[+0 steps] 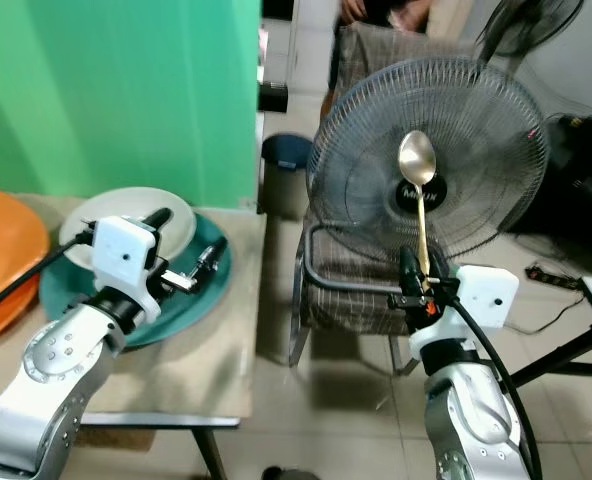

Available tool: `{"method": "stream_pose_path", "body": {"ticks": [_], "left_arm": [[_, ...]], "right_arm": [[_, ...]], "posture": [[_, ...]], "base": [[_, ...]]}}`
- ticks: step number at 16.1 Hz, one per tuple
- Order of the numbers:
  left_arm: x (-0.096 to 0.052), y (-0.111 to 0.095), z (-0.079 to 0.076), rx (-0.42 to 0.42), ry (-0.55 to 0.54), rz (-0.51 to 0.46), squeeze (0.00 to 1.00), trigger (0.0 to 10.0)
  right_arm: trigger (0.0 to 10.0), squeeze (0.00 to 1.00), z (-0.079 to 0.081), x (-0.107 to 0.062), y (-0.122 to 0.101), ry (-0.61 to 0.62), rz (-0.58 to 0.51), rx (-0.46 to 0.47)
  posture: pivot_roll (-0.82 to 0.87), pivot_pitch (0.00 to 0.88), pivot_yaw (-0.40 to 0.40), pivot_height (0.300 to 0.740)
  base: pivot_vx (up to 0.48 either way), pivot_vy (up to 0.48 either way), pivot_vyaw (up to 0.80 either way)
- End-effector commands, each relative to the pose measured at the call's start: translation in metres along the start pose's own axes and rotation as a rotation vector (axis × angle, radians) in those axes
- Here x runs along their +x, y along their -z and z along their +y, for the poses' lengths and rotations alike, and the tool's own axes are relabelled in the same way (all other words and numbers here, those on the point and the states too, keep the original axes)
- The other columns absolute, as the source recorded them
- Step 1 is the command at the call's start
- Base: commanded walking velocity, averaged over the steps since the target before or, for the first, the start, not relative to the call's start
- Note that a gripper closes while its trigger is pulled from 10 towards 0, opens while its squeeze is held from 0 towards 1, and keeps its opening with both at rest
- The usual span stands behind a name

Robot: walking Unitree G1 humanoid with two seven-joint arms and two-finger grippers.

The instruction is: Setting the table

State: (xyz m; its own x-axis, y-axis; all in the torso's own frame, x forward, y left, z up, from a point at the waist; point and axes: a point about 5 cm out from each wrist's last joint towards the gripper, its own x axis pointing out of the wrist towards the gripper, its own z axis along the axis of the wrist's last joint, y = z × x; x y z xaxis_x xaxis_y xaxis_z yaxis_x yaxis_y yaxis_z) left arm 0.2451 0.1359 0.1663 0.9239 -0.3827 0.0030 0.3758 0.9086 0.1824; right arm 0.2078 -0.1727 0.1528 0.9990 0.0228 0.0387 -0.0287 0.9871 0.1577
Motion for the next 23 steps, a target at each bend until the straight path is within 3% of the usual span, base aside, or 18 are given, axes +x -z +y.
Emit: {"method": "stream_pose_path", "body": {"ticks": [1,9,19,23], "left_arm": [[-0.001,-0.002,0.0,0.005,-0.005,-0.003,0.0,10.0],[0.0,-0.003,-0.003,-0.007,0.019,-0.008,0.0,10.0],[0.005,-0.002,0.002,-0.028,-0.013,0.002,0.0,10.0],[0.006,-0.001,0.008,-0.047,-0.027,0.002,0.0,10.0]], "right_arm": [[10.0,0.0,0.001,0.0,0.0,-0.012,0.008,0.011],[10.0,0.0,0.001,-0.003,0.001,-0.003,0.019,0.023],[10.0,0.0,-0.003,-0.002,0.002,0.044,0.027,0.041],[10.0,0.0,-0.007,0.002,0.007,0.086,0.078,0.008]], "posture": [[0.08,0.0,-0.067,0.74],[0.07,0.0,-0.057,0.74],[0.06,0.0,-0.044,0.74],[0.05,0.0,-0.043,0.74]], "base": [[0.0,0.0,-0.8],[0.0,0.0,-0.8],[0.0,0.0,-0.8],[0.133,0.0,-0.8]]}}
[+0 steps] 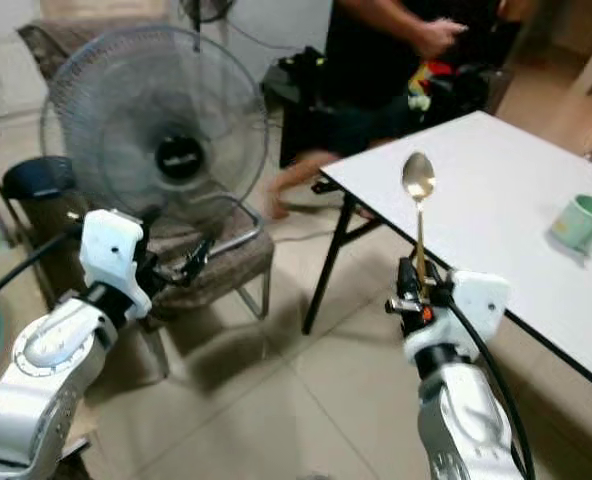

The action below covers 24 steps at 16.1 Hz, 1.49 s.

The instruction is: Setting the table

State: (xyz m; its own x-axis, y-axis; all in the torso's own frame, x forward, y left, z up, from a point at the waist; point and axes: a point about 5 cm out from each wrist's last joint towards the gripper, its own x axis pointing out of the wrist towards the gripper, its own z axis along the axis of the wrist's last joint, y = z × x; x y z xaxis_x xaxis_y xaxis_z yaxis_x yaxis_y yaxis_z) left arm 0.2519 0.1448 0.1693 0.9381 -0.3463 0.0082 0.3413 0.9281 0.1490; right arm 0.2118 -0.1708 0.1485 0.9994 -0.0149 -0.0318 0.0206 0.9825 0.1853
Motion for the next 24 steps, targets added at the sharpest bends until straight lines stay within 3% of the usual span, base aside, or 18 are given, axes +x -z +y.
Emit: {"method": "stream_pose_path", "body": {"ticks": [1,11,24], "left_arm": [[0.004,0.001,0.0,-0.019,-0.001,0.003,0.0,10.0],[0.005,0.002,0.009,-0.014,-0.026,0.006,0.0,10.0],[0.009,0.003,0.005,0.004,0.046,0.009,0.0,10.0]], "right_arm": [[10.0,0.0,-0.007,0.001,0.003,0.022,0.034,-0.036],[10.0,0.0,-0.007,0.004,0.005,0.033,0.078,-0.028],[10.0,0.0,-0.009,0.003,0.014,0.059,0.122,-0.007]], "posture": [[0.05,0.0,-0.048,0.74],[0.04,0.0,-0.051,0.74],[0.04,0.0,-0.038,0.74]], "base": [[0.304,0.0,-0.8],[0.343,0.0,-0.8],[0.323,0.0,-0.71]]}}
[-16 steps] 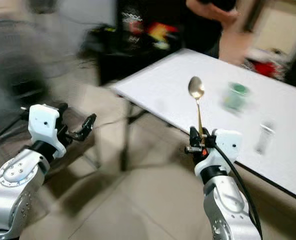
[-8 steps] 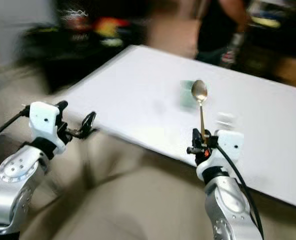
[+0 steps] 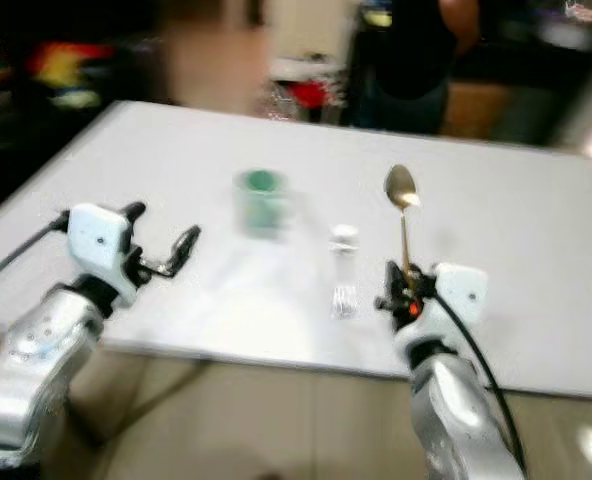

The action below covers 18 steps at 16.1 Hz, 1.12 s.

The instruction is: Setting the table

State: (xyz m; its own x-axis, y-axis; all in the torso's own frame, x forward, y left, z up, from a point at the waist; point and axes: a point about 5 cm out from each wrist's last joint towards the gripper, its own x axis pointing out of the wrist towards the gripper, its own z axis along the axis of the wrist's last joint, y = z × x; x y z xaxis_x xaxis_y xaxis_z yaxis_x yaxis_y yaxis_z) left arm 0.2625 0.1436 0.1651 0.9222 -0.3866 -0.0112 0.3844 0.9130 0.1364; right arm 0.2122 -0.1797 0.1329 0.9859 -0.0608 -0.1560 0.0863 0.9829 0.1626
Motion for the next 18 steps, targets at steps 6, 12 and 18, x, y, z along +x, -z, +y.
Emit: {"method": "stream_pose_path", "body": {"ticks": [6,12,18], "left_arm": [[-0.007,0.005,-0.005,0.017,0.12,0.038,0.0,10.0],[-0.011,0.006,-0.019,0.013,0.278,0.065,0.0,10.0],[-0.021,0.009,-0.028,-0.005,0.423,0.102,0.0,10.0]], "right_arm": [[10.0,0.0,0.006,0.014,0.023,-0.064,0.153,-0.073],[10.0,0.0,0.007,0.055,0.037,-0.069,0.208,-0.133],[10.0,0.0,0.005,0.091,0.044,-0.061,0.214,-0.143]], "posture": [[0.03,0.0,-0.038,0.74],[0.05,0.0,-0.058,0.74],[0.07,0.0,-0.069,0.74]], "base": [[0.041,0.0,0.0],[0.0,0.0,0.0],[0.0,0.0,0.0]]}}
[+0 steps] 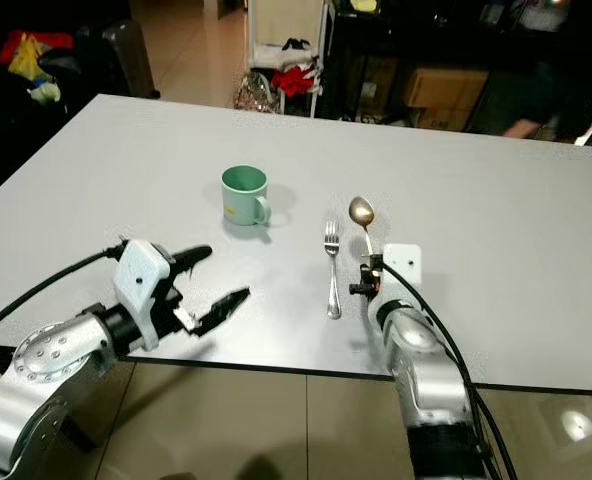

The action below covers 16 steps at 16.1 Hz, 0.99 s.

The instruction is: Setting the table

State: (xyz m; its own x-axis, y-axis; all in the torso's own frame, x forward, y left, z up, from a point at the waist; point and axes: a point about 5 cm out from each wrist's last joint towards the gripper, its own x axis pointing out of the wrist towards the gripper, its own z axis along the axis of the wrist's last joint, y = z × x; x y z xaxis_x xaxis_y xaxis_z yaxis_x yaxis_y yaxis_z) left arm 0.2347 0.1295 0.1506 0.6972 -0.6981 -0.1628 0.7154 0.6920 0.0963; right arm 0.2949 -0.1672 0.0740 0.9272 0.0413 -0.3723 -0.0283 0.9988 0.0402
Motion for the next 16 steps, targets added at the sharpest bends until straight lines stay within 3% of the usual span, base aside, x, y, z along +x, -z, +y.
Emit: {"method": "stream_pose_path", "body": {"ticks": [1,5,13,14,15,16], "left_arm": [[-0.002,-0.001,-0.005,-0.005,0.024,0.002,0.0,10.0],[-0.005,-0.002,-0.008,-0.007,0.052,0.01,0.0,10.0],[-0.007,-0.004,-0.009,-0.012,0.082,0.022,0.0,10.0],[-0.008,-0.004,-0.009,-0.011,0.082,0.022,0.0,10.0],[-0.008,-0.004,-0.009,-0.011,0.083,0.023,0.0,10.0],[-0.008,-0.004,-0.009,-0.011,0.086,0.026,0.0,10.0]], "right_arm": [[10.0,0.0,-0.004,0.003,0.002,0.012,-0.004,0.01],[10.0,0.0,0.0,0.011,0.021,0.012,0.09,0.03],[10.0,0.0,0.0,0.016,0.031,0.01,0.152,0.115],[10.0,0.26,0.001,0.016,0.031,0.002,0.155,0.12],[10.0,0.4,0.002,0.016,0.032,-0.002,0.162,0.12],[10.0,0.73,0.003,0.017,0.032,-0.01,0.168,0.126]], "posture": [[0.07,0.0,-0.069,0.74],[0.08,0.0,-0.069,0.74],[0.08,0.0,-0.062,0.74],[0.08,0.0,-0.062,0.74],[0.08,0.0,-0.063,0.74],[0.09,0.0,-0.064,0.74]], "base": [[0.0,0.0,0.0],[0.0,0.0,0.0],[0.0,0.0,0.0],[0.0,0.0,0.0],[0.0,0.0,0.0],[0.0,0.0,0.0]]}}
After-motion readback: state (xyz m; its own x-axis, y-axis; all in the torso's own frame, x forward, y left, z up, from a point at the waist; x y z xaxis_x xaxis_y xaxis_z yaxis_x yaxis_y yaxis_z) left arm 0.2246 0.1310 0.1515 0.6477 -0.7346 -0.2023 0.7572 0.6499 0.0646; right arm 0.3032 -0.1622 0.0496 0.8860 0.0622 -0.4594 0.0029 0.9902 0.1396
